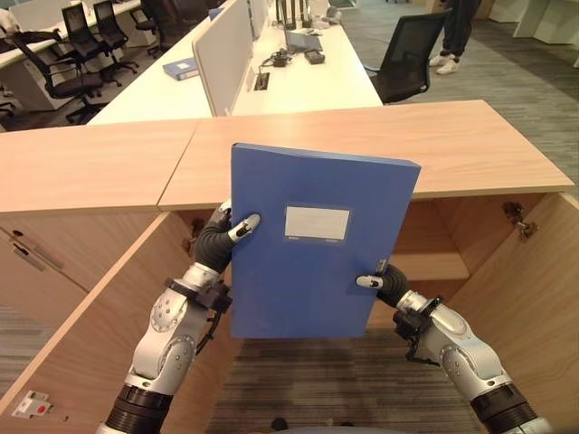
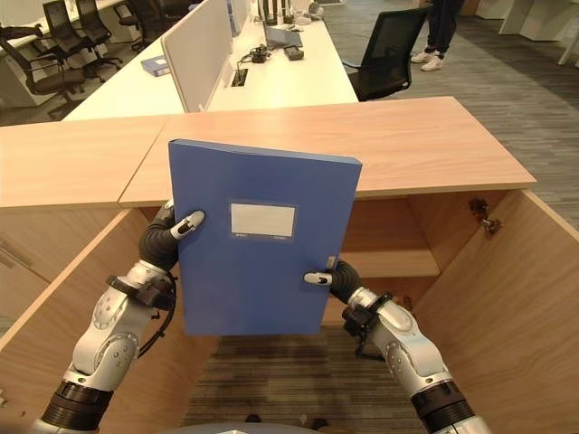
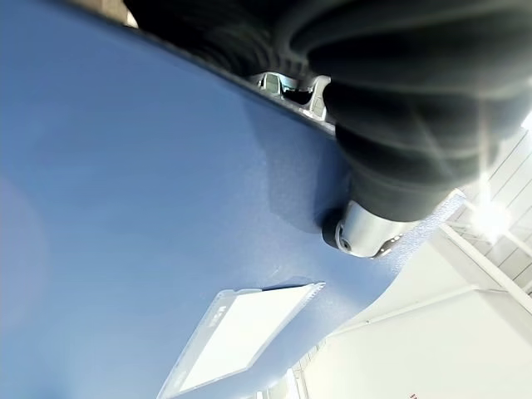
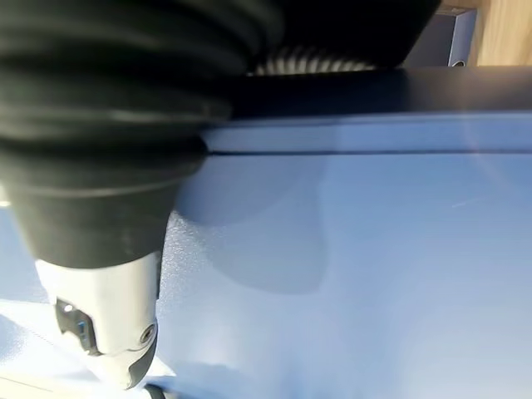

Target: Put the empty folder in the office cabinet

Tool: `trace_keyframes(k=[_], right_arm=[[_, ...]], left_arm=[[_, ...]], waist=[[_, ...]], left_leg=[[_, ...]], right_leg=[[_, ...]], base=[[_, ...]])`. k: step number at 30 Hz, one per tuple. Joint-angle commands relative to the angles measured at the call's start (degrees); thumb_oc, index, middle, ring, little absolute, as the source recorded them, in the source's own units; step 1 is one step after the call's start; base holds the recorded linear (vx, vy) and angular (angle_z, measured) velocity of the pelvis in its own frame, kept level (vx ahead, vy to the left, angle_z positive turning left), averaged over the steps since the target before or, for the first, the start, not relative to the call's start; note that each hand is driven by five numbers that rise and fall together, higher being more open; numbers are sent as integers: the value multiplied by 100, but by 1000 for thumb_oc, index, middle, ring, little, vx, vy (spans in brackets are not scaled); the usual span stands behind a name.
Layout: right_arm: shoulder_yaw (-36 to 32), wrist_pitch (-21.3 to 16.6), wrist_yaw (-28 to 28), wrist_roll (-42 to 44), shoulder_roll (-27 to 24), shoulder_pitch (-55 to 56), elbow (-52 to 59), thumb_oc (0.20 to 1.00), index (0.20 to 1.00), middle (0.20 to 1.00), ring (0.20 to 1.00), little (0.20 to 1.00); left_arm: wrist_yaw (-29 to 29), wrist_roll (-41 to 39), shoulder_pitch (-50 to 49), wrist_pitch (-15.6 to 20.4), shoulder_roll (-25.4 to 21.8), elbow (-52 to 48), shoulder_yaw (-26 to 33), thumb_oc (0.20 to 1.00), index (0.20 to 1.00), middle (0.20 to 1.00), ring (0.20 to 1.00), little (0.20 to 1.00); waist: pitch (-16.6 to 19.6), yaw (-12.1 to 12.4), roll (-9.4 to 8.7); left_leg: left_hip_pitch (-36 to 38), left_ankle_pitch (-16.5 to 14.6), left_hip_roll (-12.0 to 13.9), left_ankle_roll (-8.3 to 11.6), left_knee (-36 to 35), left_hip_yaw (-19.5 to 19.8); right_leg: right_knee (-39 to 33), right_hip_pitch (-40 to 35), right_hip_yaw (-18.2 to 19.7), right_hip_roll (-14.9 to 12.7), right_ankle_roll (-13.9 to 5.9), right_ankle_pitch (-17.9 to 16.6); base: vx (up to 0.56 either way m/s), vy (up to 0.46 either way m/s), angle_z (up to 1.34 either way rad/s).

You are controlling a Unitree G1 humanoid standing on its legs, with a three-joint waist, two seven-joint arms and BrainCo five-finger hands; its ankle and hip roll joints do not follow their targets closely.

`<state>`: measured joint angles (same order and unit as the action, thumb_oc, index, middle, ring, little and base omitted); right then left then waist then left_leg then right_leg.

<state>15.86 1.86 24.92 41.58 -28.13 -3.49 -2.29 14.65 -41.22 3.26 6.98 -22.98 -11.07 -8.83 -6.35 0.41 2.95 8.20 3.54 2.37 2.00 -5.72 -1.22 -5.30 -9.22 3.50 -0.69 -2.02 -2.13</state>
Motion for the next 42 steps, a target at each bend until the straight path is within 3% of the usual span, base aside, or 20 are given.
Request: trace_keyframes(k=[1,6,7,8,9,24,30,32,33,38,42], right_arm=[[236,-392,182,94,572,-640,723,1000,1000,1000,1000,1000],[250,-393,188,101,600,-649,773,1000,1000,1000,1000,1000],[250,-394,188,101,600,-648,773,918,918,918,918,918],[262,-375,200,118,610,-629,775,410,410,410,410,410],[272,-370,201,108,613,-617,777,200,200,200,200,200],[456,-209,531,99,492,-544,887,200,200,200,200,200],[266,-277,364,-40,537,-383,749,200,200,200,200,200],[148,-333,272,-291,507,-309,680,200,200,200,200,200],[81,-365,221,-465,475,-266,624,200,200,200,200,200],[-402,-488,-245,-1611,401,151,-239,200,200,200,200,200],[-809,-587,-518,-2126,459,616,-1062,200,200,200,200,200]], left_arm=[[329,86,474,69,14,102,-486,200,200,200,200,200],[392,109,411,14,-3,104,-511,200,200,200,200,200],[392,110,410,14,-3,104,-511,200,200,200,200,200],[409,109,384,5,-11,82,-514,200,200,200,200,200],[410,106,380,2,-6,75,-511,200,200,200,200,200],[446,115,359,40,62,50,-471,200,200,200,200,200],[390,209,257,45,65,125,-377,200,200,200,200,200],[360,310,197,32,26,186,-303,548,548,548,548,548],[333,369,157,28,18,247,-269,1000,1000,1000,1000,1000],[270,1076,-81,48,-135,658,-9,1000,1000,1000,1000,1000],[541,1570,-443,28,-423,1034,194,1000,1000,1000,1000,1000]], waist=[[215,6,-304],[219,14,-310],[220,13,-310],[219,15,-317],[219,17,-321],[233,31,-362],[239,24,-365],[236,20,-360],[238,17,-359],[221,-10,-335],[209,-53,-297]], left_leg=[[140,-557,187,168,72,46],[139,-561,188,163,72,49],[138,-561,188,163,72,50],[139,-563,190,164,72,49],[139,-564,191,163,72,48],[174,-581,202,165,72,69],[182,-588,208,163,72,85],[187,-594,203,158,72,94],[188,-594,202,156,72,98],[175,-593,200,154,72,122],[174,-599,205,160,72,126]], right_leg=[[228,-79,-98,-541,-485,520],[245,-71,-95,-536,-483,528],[245,-71,-95,-536,-483,528],[249,-71,-98,-536,-487,530],[251,-71,-95,-537,-489,533],[318,-72,-96,-535,-491,570],[357,-73,-104,-534,-491,591],[381,-66,-99,-528,-492,600],[391,-63,-97,-529,-492,602],[425,-40,-127,-531,-498,612],[440,-22,-152,-531,-519,629]], base=[[0,0,0],[0,0,0],[0,0,0],[0,0,0],[0,0,0],[0,0,0],[0,0,0],[0,0,0],[0,0,0],[0,0,0],[10,4,2]])
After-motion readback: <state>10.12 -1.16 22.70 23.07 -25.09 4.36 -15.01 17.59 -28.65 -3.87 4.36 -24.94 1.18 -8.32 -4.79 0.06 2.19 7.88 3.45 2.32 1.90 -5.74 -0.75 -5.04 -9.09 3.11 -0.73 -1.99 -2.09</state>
